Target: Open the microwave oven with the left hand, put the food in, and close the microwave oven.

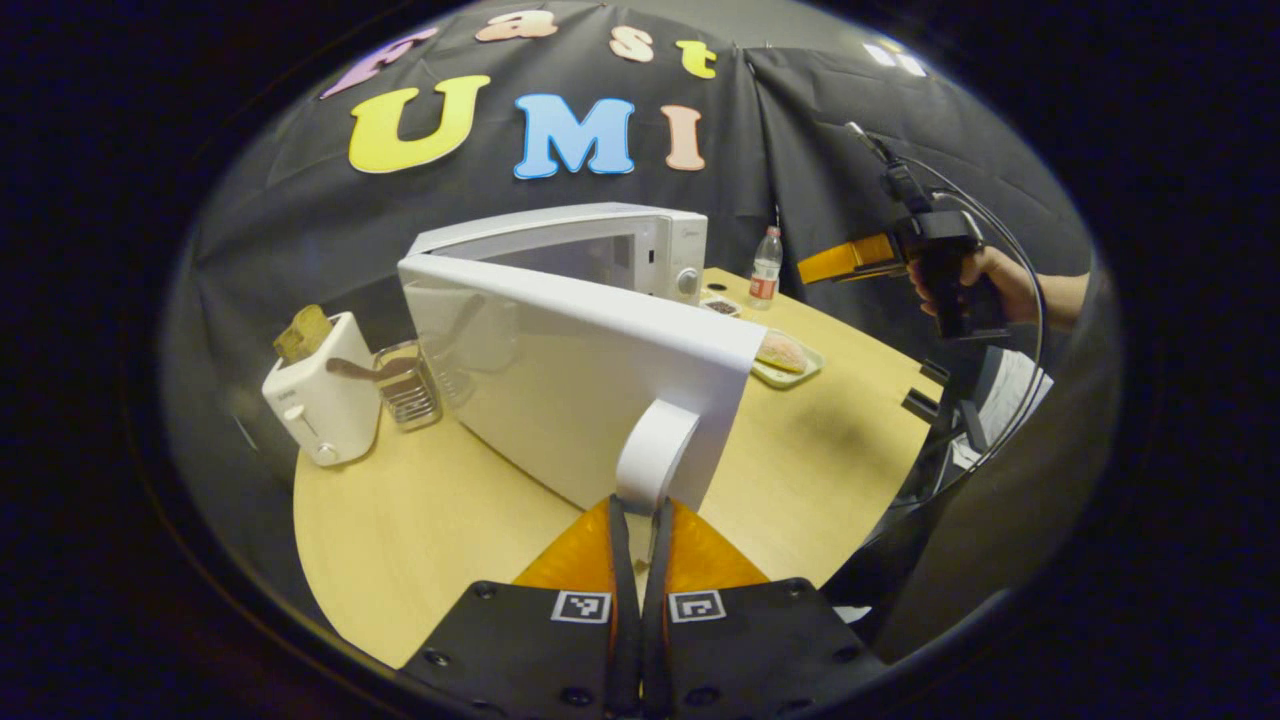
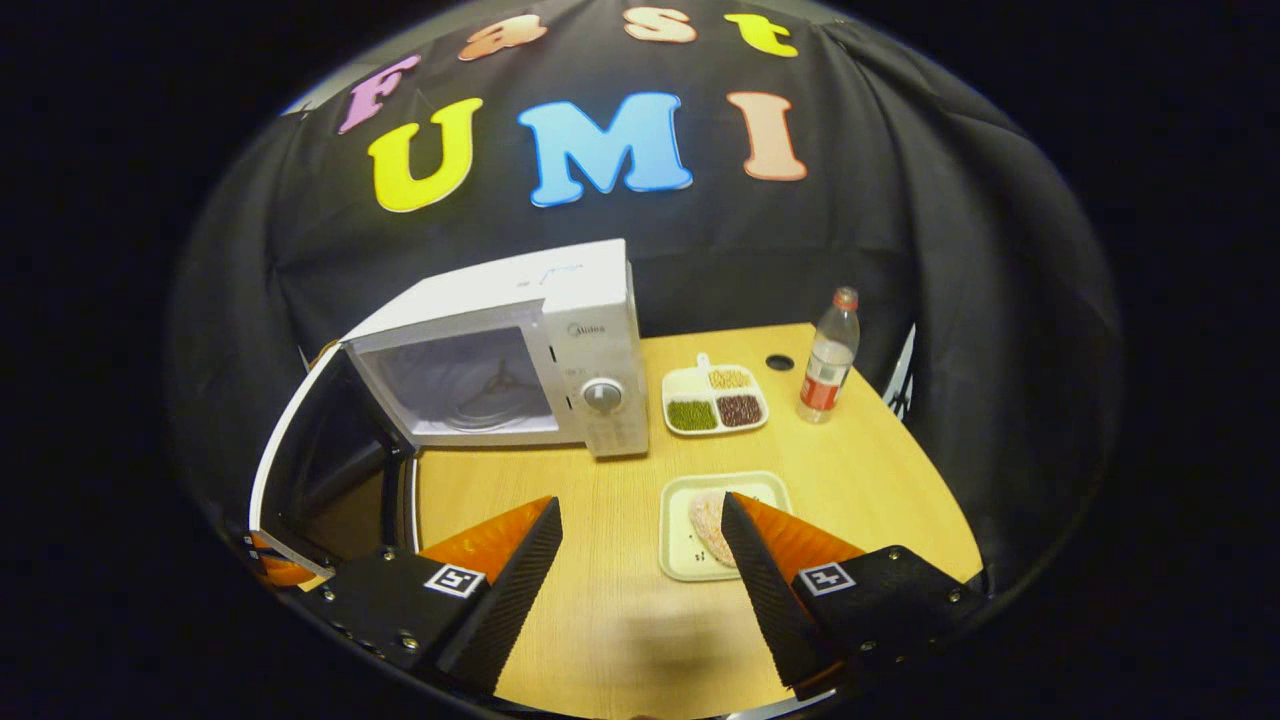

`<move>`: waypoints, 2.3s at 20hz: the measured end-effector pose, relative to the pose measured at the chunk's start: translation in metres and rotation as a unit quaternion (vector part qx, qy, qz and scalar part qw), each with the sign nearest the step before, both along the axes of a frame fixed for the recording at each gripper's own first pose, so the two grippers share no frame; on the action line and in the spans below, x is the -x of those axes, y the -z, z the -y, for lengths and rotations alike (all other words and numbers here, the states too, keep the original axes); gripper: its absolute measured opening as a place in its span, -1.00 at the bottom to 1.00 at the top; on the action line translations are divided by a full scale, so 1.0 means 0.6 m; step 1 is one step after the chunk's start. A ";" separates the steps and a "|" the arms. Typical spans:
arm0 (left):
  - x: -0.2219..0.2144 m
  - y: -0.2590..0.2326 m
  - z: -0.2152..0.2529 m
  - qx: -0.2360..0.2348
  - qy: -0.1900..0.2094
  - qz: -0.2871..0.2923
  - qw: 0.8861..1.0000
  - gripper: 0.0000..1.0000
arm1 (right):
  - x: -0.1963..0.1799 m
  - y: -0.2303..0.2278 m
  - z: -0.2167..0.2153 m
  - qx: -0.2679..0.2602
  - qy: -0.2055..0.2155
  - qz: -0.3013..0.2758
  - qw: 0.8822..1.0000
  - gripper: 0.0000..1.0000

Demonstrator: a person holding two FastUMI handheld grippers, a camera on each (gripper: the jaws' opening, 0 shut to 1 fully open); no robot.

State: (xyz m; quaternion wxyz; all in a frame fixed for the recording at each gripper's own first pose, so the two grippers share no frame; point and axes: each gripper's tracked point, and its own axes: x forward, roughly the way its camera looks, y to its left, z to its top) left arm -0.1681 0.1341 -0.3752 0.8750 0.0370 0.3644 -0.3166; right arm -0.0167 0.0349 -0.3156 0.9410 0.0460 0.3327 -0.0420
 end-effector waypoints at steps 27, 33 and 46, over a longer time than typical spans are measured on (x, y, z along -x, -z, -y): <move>0.042 -0.046 -0.254 -0.064 -0.166 0.008 0.984 -0.82 | -0.091 0.264 0.143 0.035 -0.054 -0.176 0.982 0.97; 0.037 -0.149 -0.189 -0.057 -0.227 0.062 0.970 -0.60 | -0.089 0.267 0.134 0.042 -0.090 -0.174 0.980 0.43; -0.117 -0.333 0.025 0.076 -0.236 0.192 0.949 0.91 | -0.048 0.086 -0.012 0.056 -0.176 -0.068 0.980 0.03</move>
